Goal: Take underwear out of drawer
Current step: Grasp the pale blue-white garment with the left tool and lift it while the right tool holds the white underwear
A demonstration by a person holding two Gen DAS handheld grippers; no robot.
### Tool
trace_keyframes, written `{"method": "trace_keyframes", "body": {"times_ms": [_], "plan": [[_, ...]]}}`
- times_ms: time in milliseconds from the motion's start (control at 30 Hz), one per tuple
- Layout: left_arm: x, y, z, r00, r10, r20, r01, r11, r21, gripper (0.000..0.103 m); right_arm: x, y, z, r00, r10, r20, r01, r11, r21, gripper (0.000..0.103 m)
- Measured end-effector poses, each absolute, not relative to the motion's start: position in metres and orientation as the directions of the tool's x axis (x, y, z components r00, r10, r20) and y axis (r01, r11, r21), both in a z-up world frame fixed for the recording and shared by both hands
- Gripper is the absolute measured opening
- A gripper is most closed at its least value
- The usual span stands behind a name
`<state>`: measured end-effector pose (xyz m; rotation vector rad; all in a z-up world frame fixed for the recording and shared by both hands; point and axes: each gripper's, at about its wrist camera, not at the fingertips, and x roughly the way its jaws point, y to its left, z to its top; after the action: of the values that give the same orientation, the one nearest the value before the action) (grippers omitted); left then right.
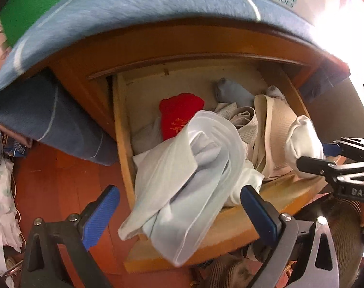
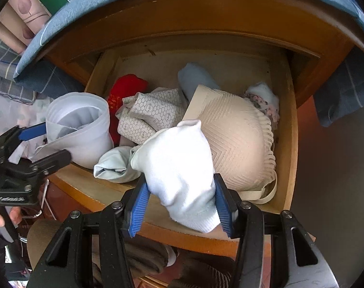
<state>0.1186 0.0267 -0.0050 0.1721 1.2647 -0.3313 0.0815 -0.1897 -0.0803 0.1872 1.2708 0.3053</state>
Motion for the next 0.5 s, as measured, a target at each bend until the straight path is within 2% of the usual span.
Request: {"method": "trace_keyframes", "body": {"times_ms": [267, 433, 467, 500], "plan": [[0.131, 0.015, -0.026, 0.221, -0.139, -0.965, 0.317, 0.946, -0.064, 0.103, 0.085, -0.202, -0.088, 0.271, 0.412, -0.870, -0.080, 0.910, 0.407, 0.048], [0.135, 0.009, -0.037, 0.204, -0.101, -0.974, 0.309, 0.951, -0.034, 0.102, 0.086, -0.198, -0.090, 0.263, 0.408, -0.874, -0.091, 0.912, 0.399, 0.049], [0.136, 0.009, -0.037, 0.206, -0.102, -0.973, 0.306, 0.952, -0.035, 0.098, 0.085, -0.199, -0.090, 0.263, 0.406, -0.875, -0.092, 0.914, 0.396, 0.049], [0.138, 0.010, -0.037, 0.206, -0.099, -0.974, 0.301, 0.953, -0.034, 0.086, 0.085, -0.199, -0.090, 0.262, 0.405, -0.876, -0.093, 0.914, 0.395, 0.049]]}}
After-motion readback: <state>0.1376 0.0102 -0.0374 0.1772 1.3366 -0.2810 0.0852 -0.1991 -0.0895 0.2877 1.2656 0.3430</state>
